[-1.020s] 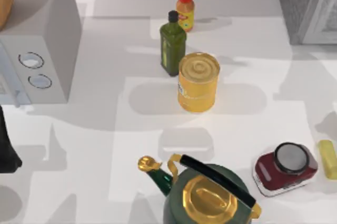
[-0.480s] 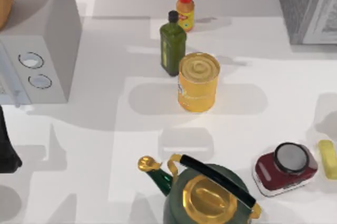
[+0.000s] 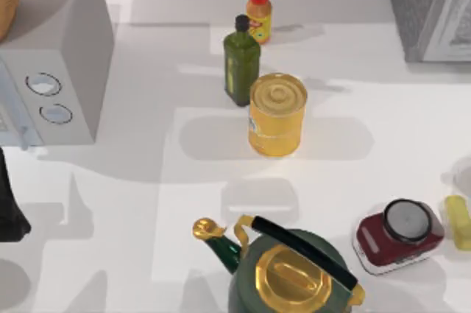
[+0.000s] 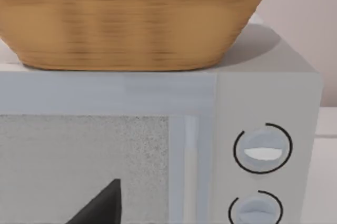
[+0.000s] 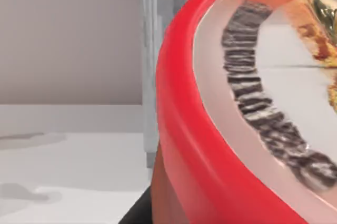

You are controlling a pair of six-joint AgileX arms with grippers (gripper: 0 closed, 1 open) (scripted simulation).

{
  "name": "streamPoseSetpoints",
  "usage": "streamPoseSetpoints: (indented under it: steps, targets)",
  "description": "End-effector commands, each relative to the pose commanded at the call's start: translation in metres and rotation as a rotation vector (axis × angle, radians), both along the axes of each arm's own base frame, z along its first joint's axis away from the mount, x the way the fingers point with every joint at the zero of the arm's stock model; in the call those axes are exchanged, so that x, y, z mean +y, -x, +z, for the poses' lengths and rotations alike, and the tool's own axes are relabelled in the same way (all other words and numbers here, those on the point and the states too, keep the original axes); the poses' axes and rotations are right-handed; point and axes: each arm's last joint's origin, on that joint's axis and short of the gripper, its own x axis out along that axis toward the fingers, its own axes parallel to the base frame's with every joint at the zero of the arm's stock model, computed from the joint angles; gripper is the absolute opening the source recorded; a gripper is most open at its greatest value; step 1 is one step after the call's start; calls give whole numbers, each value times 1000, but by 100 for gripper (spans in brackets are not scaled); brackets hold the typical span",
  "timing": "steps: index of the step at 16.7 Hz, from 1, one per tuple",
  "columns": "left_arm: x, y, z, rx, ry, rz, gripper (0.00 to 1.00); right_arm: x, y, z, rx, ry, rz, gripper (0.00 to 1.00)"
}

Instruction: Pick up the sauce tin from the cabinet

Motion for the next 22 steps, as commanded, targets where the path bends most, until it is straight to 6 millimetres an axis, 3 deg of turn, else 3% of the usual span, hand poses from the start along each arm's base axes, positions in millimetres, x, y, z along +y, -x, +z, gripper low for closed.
streamPoseSetpoints:
  steps: [7,12,17,19,22]
  targets:
    - [0,0,0,0,0,0,100,1,0,4,-4,-1,11,0]
    - [0,0,0,0,0,0,100,7,-10,44,-40,28,129,0]
    - [0,0,0,0,0,0,100,19,-56,75,13,80,312,0]
    - [0,0,0,0,0,0,100,24,-82,76,57,103,386,0]
    - [0,0,0,0,0,0,100,31,-122,60,134,129,491,0]
